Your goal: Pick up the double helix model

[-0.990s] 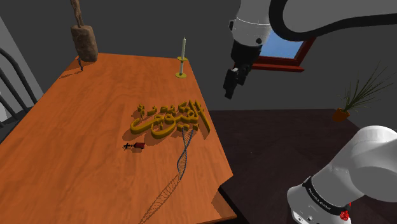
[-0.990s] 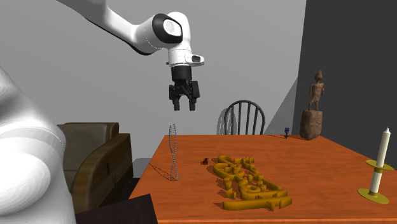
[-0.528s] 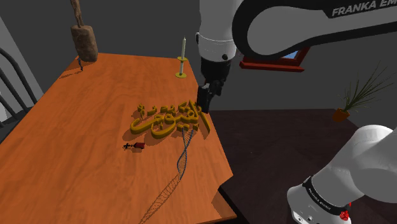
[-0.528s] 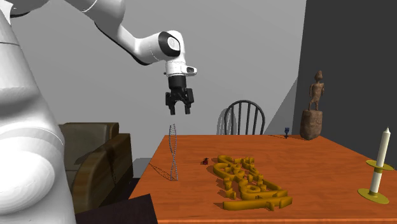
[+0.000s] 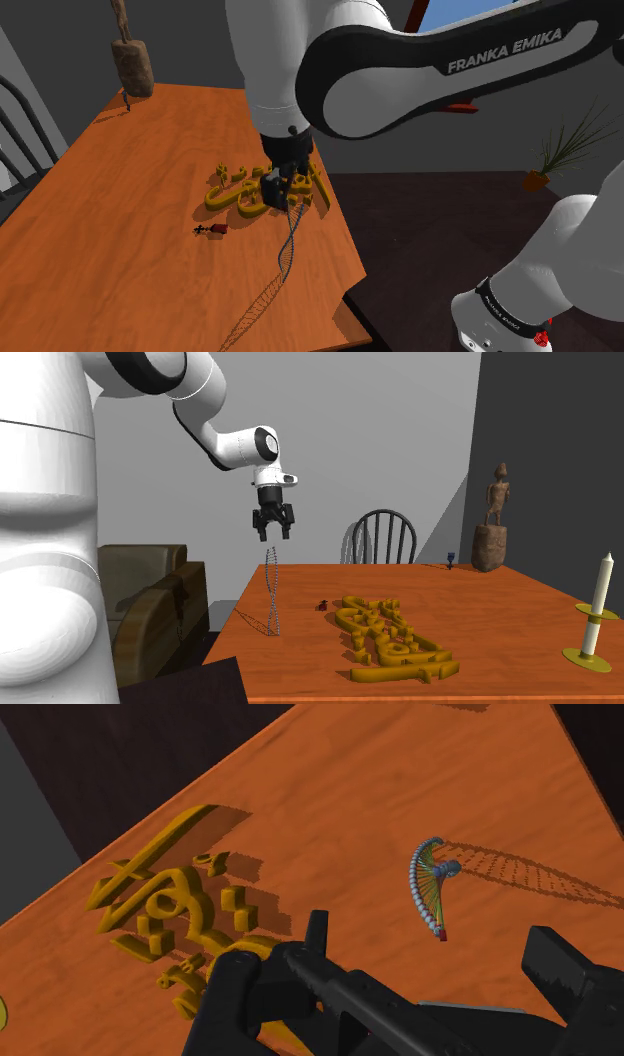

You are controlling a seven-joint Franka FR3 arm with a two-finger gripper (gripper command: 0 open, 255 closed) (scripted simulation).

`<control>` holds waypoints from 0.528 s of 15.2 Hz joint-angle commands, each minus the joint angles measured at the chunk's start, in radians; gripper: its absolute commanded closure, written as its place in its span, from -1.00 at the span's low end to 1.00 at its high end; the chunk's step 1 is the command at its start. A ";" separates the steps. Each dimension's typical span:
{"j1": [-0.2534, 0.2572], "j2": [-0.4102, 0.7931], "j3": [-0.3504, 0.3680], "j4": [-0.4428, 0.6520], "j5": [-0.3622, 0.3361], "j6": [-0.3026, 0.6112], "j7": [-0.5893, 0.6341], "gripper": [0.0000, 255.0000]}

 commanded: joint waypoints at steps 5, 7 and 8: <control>0.011 0.051 0.002 -0.023 -0.031 0.059 0.031 -1.00; 0.012 0.060 0.001 -0.035 -0.037 0.078 0.037 -1.00; 0.012 0.060 0.001 -0.035 -0.037 0.078 0.037 -1.00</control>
